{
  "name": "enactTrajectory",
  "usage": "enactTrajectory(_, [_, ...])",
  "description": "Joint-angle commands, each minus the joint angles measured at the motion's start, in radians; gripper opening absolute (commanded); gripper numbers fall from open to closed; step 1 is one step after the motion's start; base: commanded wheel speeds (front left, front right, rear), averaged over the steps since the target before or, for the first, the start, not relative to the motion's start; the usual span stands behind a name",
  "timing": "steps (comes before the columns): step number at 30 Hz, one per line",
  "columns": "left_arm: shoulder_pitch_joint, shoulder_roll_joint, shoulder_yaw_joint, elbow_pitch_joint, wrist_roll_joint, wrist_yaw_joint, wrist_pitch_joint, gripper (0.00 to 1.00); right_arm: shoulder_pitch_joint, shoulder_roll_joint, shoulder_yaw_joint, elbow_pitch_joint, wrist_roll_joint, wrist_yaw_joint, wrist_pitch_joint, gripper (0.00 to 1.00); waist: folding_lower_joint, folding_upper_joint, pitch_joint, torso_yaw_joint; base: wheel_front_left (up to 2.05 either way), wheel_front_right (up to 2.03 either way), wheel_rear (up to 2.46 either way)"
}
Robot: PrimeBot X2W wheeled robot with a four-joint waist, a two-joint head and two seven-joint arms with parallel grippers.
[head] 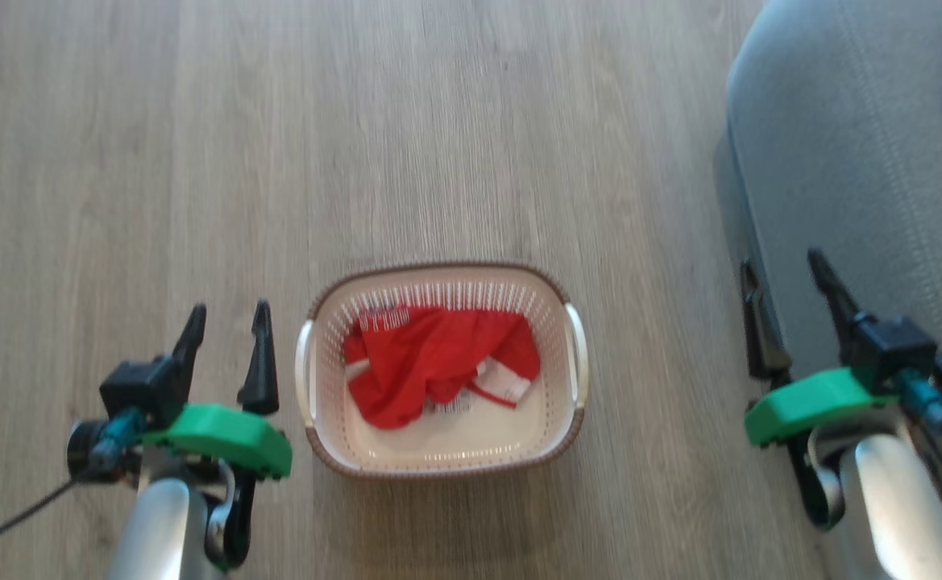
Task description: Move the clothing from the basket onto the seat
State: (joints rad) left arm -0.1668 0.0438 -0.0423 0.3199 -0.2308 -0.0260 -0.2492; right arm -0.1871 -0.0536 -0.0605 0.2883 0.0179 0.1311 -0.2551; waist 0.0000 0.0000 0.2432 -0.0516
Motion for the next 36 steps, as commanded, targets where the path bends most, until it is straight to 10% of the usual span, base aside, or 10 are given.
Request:
enactTrajectory(1, [-0.046,0.007,0.02,-0.039,-0.005,0.006,-0.013,1.0,-0.045,0.003,0.015,-0.044,0.003,0.0,-0.007,1.0,0.0,0.0,0.068,-0.004,0.0,0.0,0.0])
enactTrajectory(19, [-0.354,0.006,-0.082,-0.028,0.069,-0.006,-0.013,1.0,-0.262,0.003,-0.023,-0.155,0.024,0.0,-0.007,1.0,0.0,0.0,0.501,-0.042,0.0,0.0,0.0])
enactTrajectory(36, [-0.721,0.006,-0.432,0.548,-0.002,0.028,0.216,1.0,-0.33,0.003,0.004,-0.171,0.049,0.0,-0.007,1.0,0.0,0.0,0.624,-0.129,0.0,0.0,0.0])
